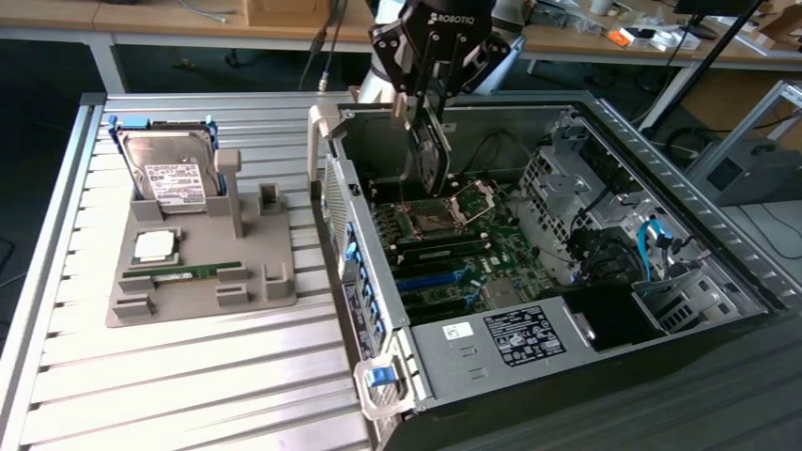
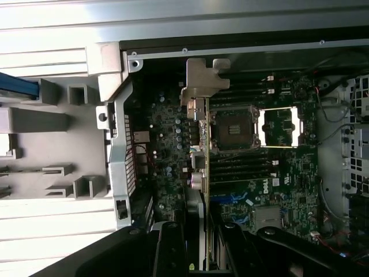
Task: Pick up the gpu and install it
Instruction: 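Pick up the gpu and move the gpu toward the slot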
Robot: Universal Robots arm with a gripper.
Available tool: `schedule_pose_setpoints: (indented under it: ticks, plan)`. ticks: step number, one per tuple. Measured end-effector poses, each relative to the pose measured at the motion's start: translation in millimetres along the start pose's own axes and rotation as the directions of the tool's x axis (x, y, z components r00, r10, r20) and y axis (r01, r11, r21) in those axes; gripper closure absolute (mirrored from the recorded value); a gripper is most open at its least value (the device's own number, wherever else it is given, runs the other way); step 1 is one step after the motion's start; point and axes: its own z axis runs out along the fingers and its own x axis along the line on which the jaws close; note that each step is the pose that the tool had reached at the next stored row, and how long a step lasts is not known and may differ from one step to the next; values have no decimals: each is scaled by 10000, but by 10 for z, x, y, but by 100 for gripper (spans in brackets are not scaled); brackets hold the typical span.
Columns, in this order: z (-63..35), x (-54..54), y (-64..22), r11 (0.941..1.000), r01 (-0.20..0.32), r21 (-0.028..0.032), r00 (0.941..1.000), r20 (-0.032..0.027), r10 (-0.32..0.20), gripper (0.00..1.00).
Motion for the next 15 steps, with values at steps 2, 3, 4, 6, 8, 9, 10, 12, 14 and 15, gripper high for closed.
schedule_pose_setpoints:
  ticks: [2,3,4,6,8,9,10,12,14,15]
  plan:
    - [2,-13,1,10000,0,0,10000,0,0,73]
    - [3,-22,2,10000,0,1,10000,0,0,73]
    - [4,-29,2,10000,1,0,10000,0,-1,73]
    - [6,-44,3,10000,0,1,10000,0,0,73]
    - [7,-57,4,10000,0,3,10000,1,0,73]
    - [9,-65,5,10000,0,3,10000,1,0,73]
    - [9,-73,6,10000,0,4,10000,1,0,73]
    - [12,-94,7,10000,1,3,10000,0,-1,73]
    - [18,-131,10,10000,0,5,10000,1,0,73]
    - [19,-138,10,10000,1,5,10000,1,-1,73]
